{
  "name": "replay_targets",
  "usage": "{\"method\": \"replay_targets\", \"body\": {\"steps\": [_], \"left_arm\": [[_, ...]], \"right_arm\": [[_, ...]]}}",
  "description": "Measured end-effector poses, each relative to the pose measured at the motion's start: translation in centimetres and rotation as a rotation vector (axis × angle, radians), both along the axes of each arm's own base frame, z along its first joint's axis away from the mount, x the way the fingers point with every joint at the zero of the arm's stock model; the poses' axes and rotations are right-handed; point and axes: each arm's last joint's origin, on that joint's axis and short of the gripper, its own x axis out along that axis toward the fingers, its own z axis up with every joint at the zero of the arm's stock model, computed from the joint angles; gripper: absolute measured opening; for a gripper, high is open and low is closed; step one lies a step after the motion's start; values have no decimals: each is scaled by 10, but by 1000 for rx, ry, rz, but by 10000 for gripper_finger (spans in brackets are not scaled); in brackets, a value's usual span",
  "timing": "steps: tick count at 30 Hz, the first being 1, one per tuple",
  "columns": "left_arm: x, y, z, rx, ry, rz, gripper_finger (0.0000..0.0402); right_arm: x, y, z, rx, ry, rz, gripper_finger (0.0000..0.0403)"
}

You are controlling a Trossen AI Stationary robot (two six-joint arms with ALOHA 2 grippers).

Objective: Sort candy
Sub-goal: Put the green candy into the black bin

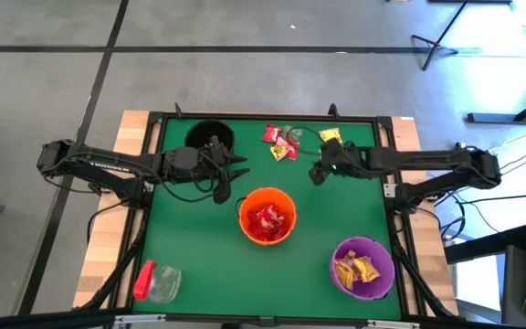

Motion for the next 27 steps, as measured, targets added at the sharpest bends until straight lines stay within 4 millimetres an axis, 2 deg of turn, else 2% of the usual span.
{"method": "replay_targets", "body": {"steps": [5, 13, 23, 27], "left_arm": [[0, 2, 0, -1, -2, 5, 149], [0, 2, 0, -1, 1, 2, 149], [0, 2, -1, -2, 8, 0, 149], [0, 2, -1, -2, 9, 1, 149]], "right_arm": [[1, -36, -35, 127, 66, -97, 237], [3, -77, -78, 176, 210, -252, 237], [3, -98, -109, 262, 282, -283, 237], [5, -99, -111, 260, 285, -264, 210]]}}
